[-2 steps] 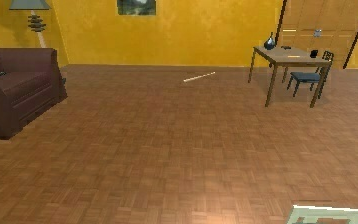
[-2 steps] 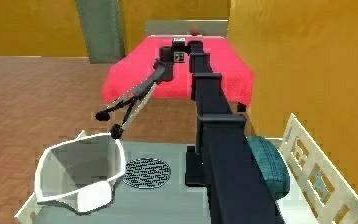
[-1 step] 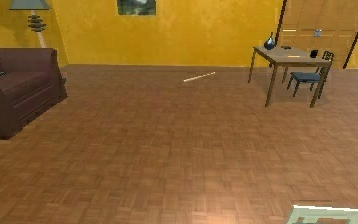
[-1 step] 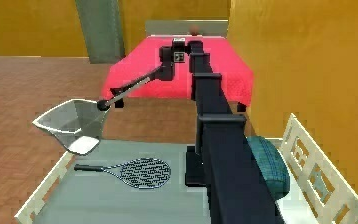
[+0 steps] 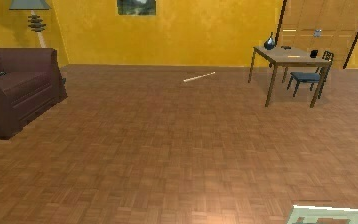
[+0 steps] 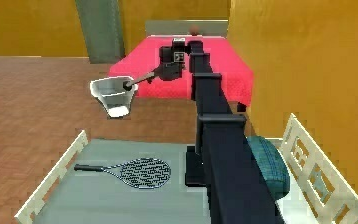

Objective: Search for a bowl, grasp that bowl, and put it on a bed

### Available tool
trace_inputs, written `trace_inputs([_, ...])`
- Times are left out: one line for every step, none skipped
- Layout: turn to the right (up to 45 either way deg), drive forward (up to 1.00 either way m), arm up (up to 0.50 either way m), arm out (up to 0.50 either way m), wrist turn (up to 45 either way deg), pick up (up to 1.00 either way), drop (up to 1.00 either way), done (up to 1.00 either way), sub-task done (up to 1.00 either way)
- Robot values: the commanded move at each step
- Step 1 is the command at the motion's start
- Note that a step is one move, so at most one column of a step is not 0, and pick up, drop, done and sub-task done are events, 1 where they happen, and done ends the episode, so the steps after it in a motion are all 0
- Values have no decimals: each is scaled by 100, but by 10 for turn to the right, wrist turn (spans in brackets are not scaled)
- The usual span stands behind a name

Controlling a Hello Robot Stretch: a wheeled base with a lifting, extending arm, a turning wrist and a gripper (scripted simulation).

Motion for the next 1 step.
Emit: trace_inputs([0,0,0,0,270,0,0,0,0])
